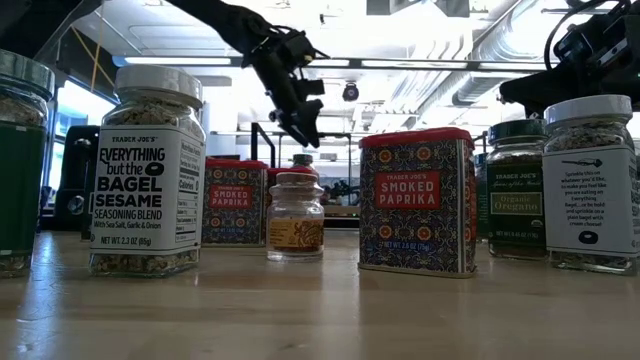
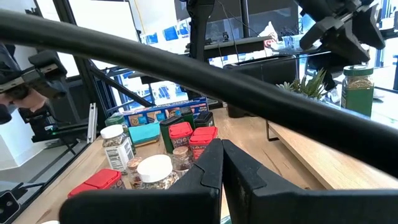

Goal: Shelf spices
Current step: Put the top left green seasoning bottle on the shelf

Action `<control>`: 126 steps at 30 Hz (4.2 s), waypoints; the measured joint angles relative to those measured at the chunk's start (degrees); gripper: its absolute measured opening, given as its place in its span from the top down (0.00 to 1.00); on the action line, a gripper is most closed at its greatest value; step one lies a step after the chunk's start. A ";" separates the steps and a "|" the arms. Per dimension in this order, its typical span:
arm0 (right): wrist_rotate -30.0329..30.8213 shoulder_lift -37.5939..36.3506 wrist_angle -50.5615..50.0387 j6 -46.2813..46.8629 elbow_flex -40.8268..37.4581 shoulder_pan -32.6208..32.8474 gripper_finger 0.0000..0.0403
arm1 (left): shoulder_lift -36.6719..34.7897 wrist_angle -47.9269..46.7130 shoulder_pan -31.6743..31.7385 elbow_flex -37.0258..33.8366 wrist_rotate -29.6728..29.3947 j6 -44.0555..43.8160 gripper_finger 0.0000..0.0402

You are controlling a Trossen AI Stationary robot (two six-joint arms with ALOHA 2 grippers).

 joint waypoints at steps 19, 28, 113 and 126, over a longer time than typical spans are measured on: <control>0.02 0.00 -0.02 0.00 0.00 0.02 1.00 | 0.11 -0.68 0.54 1.91 2.74 -0.58 0.70; 0.02 0.00 -0.02 -0.02 0.00 0.02 1.00 | 0.11 -8.66 0.65 10.70 3.80 12.26 0.42; 0.02 0.00 -0.01 -0.01 -0.02 0.02 1.00 | 9.57 -25.75 3.03 14.87 2.58 5.52 0.43; 0.02 0.00 0.00 0.00 0.00 0.02 1.00 | 9.57 -25.82 3.05 14.85 2.87 7.07 0.43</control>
